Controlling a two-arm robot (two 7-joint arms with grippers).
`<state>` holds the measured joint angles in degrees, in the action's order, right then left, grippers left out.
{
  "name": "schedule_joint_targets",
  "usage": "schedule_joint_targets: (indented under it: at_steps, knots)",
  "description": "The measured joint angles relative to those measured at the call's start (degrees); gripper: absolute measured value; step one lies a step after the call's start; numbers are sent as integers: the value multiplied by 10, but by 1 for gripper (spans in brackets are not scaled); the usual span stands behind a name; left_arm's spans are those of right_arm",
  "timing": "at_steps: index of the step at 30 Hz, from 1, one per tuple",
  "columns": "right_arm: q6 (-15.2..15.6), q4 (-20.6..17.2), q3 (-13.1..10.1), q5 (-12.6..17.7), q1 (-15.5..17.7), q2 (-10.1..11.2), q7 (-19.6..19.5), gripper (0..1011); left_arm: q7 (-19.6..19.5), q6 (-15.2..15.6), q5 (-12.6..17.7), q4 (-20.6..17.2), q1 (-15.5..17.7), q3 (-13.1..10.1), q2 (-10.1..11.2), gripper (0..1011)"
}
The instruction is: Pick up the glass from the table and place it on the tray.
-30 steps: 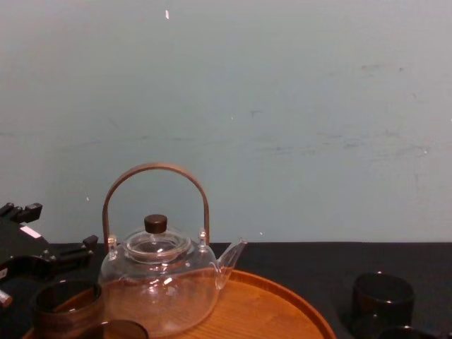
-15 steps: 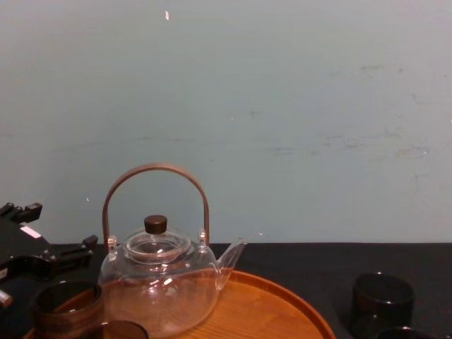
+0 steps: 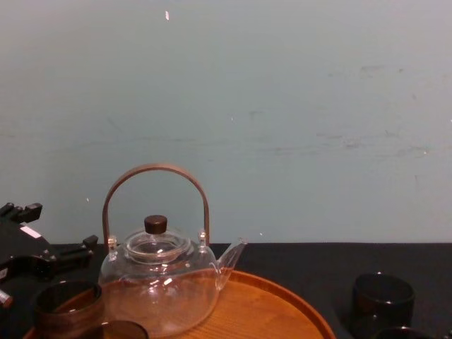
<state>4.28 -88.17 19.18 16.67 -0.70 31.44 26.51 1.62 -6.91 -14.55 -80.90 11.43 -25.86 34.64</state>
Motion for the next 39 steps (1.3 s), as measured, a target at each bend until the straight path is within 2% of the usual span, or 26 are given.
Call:
schedule_joint_targets:
  at_steps: [27,31,39]
  knots:
    - [-1,0,0,0,0,0,0,905,0,0,0,0,0,0,0,1002]
    - [-11,0,-1,3,2,2,5,905,0,0,0,0,0,0,0,1001]
    - [-29,-29,-3,10,15,15,17,905,0,0,0,0,0,0,0,1001]
